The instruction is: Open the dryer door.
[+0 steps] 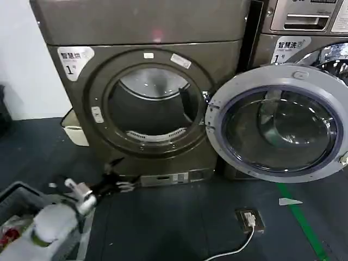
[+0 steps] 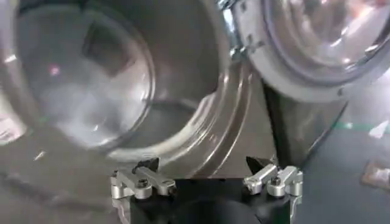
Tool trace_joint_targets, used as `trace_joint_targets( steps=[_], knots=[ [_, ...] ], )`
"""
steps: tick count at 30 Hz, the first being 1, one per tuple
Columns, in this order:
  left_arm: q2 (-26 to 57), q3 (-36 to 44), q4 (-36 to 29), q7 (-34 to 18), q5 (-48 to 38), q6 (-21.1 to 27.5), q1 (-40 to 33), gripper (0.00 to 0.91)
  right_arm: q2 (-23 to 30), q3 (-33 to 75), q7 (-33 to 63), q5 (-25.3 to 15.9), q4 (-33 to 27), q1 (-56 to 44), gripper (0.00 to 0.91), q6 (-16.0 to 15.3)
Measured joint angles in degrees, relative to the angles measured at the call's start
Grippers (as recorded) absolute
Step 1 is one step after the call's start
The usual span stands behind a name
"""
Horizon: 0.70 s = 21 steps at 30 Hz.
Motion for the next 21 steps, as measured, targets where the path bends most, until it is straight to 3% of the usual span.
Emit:
trace_joint_targets(
  steps=[9, 21],
  knots=[
    [1.2, -12.5, -1.5, 0.3, -4.1, 8.4, 9.6, 0.907, 0.2, -0.7, -0.3, 0.8, -0.1, 0.7, 0.907, 0.2],
    [0.8, -28.2, -1.2, -8.2, -19.6, 28.6, 16.1, 0.907, 1.3, -0.8, -0.8, 1.3, -0.7, 1.0, 0.907, 0.6]
  ],
)
